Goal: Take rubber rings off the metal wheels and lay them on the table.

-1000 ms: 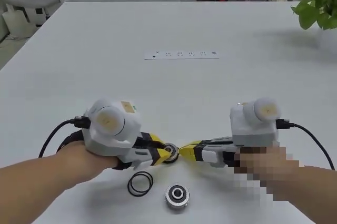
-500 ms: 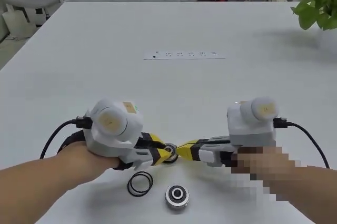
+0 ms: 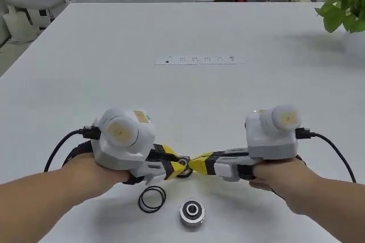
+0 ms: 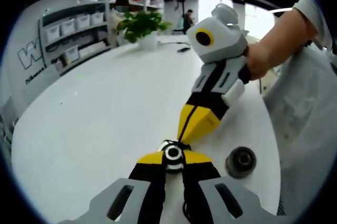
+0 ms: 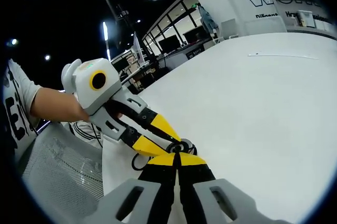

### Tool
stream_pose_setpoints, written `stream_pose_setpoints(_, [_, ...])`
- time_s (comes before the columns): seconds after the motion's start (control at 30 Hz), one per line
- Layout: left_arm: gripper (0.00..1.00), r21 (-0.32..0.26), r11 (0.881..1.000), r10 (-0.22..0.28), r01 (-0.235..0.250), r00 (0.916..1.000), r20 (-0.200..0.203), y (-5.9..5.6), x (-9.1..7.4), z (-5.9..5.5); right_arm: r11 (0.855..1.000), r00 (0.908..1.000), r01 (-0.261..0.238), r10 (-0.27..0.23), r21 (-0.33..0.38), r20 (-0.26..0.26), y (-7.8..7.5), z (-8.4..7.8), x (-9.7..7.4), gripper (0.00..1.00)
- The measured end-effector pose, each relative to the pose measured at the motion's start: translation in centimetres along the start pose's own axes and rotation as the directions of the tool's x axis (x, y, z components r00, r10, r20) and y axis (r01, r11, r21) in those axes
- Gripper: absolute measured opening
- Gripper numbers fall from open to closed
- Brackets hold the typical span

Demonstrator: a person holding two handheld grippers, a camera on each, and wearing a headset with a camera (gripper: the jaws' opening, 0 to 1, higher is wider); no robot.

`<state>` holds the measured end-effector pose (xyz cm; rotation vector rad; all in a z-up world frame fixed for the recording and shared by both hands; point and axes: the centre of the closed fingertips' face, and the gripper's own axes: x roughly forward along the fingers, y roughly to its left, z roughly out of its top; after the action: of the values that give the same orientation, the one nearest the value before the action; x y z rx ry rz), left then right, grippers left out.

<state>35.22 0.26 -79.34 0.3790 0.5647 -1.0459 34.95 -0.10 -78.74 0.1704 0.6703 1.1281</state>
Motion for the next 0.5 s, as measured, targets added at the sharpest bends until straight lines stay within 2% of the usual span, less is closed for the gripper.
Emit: stream_pose_setpoints(0.5, [0.1,0.002,1.0,0.0,0.0,1.0,0.006,-0.13,-0.02,0.01,1.0,0.9997,-0.024,0.024,-0.015,0.001,0.5,0.08,-0.17,0.0])
